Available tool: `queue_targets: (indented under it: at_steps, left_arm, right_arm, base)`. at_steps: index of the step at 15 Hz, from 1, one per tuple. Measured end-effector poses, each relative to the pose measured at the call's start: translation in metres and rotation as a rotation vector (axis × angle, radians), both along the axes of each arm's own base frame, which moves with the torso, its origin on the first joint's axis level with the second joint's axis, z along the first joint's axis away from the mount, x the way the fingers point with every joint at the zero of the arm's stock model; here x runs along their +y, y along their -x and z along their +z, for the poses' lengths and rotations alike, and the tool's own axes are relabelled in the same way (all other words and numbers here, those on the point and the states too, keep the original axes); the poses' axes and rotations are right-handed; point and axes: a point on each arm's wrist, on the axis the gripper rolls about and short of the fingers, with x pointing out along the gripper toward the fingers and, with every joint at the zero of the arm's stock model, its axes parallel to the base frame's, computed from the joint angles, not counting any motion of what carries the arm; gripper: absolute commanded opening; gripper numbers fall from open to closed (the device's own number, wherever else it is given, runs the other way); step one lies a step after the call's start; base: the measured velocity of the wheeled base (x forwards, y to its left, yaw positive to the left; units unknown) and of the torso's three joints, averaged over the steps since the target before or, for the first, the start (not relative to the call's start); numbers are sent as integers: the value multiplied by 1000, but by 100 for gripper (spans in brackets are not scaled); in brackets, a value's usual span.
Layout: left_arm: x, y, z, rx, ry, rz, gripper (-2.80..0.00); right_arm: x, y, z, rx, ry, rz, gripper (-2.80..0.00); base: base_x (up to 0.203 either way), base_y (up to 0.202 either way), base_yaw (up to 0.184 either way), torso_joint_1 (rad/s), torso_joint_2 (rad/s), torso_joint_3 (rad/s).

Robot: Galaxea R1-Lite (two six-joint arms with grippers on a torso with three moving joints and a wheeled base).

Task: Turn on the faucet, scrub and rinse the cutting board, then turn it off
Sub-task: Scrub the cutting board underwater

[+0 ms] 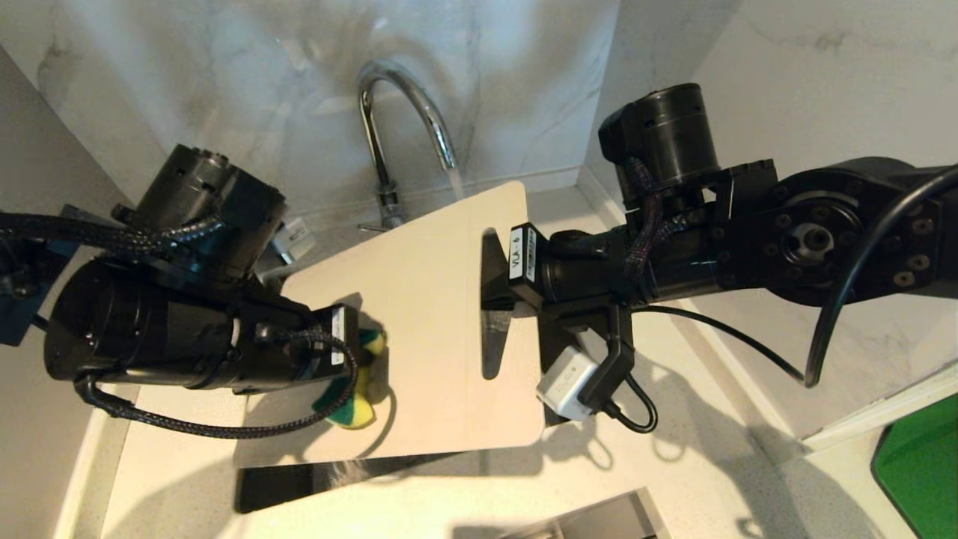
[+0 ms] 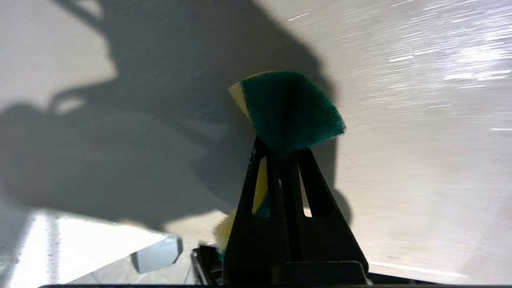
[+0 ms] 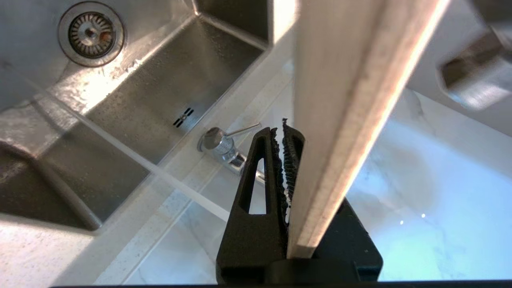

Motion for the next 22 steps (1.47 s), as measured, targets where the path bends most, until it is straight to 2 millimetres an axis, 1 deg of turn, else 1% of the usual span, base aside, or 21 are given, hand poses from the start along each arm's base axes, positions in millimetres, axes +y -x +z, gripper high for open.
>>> queue_targets:
  at_steps: [3,7,11,14,16,18,20,22]
  left_arm:
    - [10,-11,-24,9,-9,48,-280]
    - [39,-27,-54,30,-34,150,-280]
    - [75,-44,-70,27,-19,244,-280]
    - [104,-50,-77,63,-9,291,-280]
    - [120,-51,-76,68,10,316,-280]
    - [132,-51,-67,36,22,334,-280]
    - [140,-48,-45,-32,47,351,-280]
    - [142,-44,-22,-95,73,353,-280]
  right_arm:
    - [-1,1,1,-1,-3,-2,-280]
    - [-4,1,5,4,-19,-15,-280]
    - [-5,2,6,1,-25,-14,-280]
    - [-5,2,7,0,-26,-13,-280]
    - [-5,3,7,2,-27,-14,-280]
    - [-5,3,7,4,-28,-15,-280]
    - [-5,3,8,-3,-33,-15,-280]
    - [-4,2,8,-15,-42,-14,-280]
  base:
    - [0,0,0,0,0,0]
    - [0,0,0,0,0,0]
    - [0,0,0,0,0,0]
    - [0,0,0,0,0,0]
    - [0,0,0,0,0,0]
    - [0,0,0,0,0,0]
    - [0,0,0,0,0,0]
    - [0,0,0,0,0,0]
